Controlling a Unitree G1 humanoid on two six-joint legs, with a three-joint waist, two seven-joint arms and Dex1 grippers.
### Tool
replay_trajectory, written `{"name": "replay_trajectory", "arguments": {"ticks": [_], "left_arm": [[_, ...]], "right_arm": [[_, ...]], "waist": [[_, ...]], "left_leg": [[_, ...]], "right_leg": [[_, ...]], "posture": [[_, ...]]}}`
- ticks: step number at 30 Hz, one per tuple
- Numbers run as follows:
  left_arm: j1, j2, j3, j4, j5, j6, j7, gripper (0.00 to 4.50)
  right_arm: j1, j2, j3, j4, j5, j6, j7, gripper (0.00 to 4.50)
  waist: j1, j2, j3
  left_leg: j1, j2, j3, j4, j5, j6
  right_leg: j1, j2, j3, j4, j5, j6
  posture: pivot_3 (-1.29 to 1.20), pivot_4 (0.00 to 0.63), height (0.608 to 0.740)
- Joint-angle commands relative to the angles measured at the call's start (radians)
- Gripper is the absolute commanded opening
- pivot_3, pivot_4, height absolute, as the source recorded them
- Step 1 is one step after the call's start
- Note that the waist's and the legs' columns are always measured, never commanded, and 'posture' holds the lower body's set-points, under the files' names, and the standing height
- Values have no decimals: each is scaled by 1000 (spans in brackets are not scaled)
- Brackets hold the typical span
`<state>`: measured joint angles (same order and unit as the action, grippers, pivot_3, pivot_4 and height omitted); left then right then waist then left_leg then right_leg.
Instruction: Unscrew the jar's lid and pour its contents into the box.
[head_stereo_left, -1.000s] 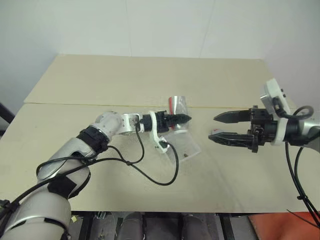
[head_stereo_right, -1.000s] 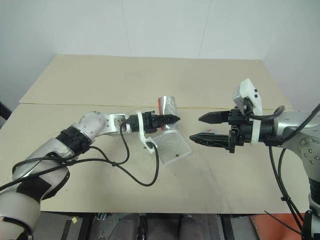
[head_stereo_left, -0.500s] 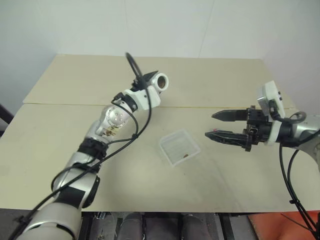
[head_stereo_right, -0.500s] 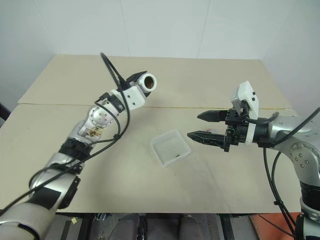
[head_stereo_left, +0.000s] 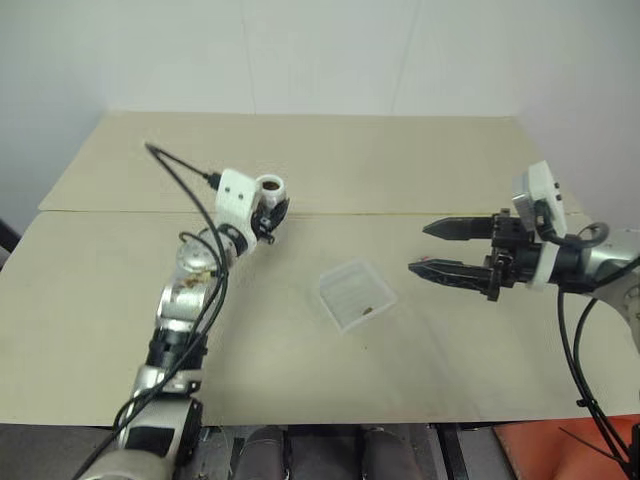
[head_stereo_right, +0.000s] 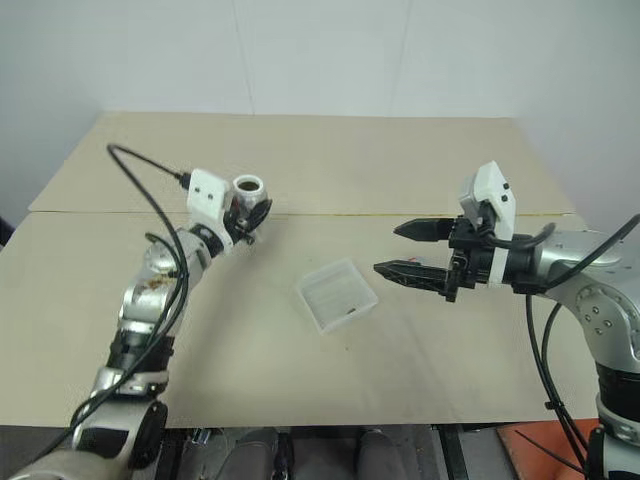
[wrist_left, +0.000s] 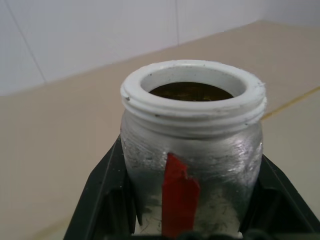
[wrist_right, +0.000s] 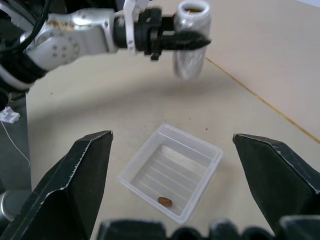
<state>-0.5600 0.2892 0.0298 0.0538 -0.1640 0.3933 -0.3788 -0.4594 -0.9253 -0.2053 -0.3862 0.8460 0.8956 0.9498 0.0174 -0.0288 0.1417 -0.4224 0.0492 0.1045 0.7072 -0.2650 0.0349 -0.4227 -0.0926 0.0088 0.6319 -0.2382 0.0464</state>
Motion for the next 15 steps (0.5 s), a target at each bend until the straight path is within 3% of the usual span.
{"name": "replay_trajectory", "arguments": {"ticks": [1,11,15], "left_arm": [[64,-14,20,-99,-25,-14,11,2022],[218,-54,-6,-70,-4,-297,-46,2022],[260,-43,-7,-44,0,-336,-66,3257]], "right_arm": [[0,-3,-19,-36,8,-22,-2,4471],[1,5,-19,-47,15,-24,1,4471],[7,6,-22,-53,18,-24,5,4500]], "waist": [[1,0,0],[1,0,0],[0,0,0]], "left_leg": [[0,0,0,0,0,0],[1,0,0,0,-2,3],[1,0,0,0,-2,4]], "right_leg": [[0,0,0,0,0,0],[1,0,0,0,0,0],[1,0,0,-1,0,0]], "posture": [[0,150,740],[0,150,740],[0,150,740]]}}
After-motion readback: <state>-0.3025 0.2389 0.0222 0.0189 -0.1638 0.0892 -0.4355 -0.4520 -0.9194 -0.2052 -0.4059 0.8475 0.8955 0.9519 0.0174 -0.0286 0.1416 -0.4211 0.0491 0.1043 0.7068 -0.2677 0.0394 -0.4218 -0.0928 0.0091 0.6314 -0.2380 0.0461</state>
